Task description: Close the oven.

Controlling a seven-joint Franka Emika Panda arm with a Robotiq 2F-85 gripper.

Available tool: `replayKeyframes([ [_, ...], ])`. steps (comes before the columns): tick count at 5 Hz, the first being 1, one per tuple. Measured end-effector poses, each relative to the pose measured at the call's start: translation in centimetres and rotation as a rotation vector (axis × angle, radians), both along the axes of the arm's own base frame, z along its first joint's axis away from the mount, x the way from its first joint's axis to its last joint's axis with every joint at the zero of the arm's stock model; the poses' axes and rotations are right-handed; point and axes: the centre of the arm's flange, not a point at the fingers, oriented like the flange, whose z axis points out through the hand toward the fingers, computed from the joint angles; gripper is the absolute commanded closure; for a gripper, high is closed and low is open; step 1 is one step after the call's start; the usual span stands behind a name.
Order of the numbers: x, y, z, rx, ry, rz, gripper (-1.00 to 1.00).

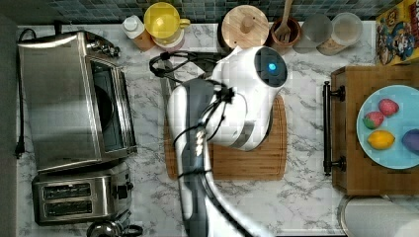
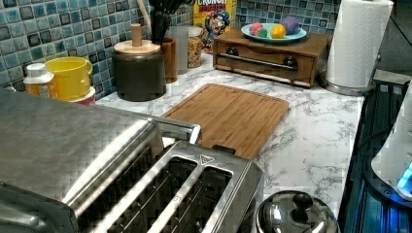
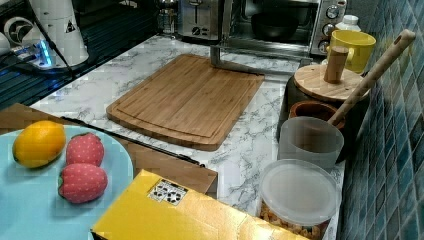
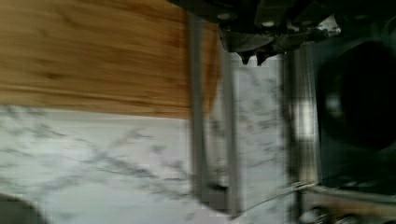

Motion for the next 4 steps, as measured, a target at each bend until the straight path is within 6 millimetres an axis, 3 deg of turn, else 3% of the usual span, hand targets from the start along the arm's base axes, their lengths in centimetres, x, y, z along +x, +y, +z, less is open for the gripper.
replayKeyframes([
  [1, 0.6, -1.1, -5.4, 0.152, 0.029, 0.076, 1.0],
  [2, 0.6, -2.6, -11.6, 0.209, 0.113, 0.045, 1.0],
  [3, 0.3, -3.6, -16.2, 0.215, 0.133, 0.06, 1.0],
  [4, 0.4, -3.7, -17.9, 0.23, 0.095, 0.044, 1.0],
])
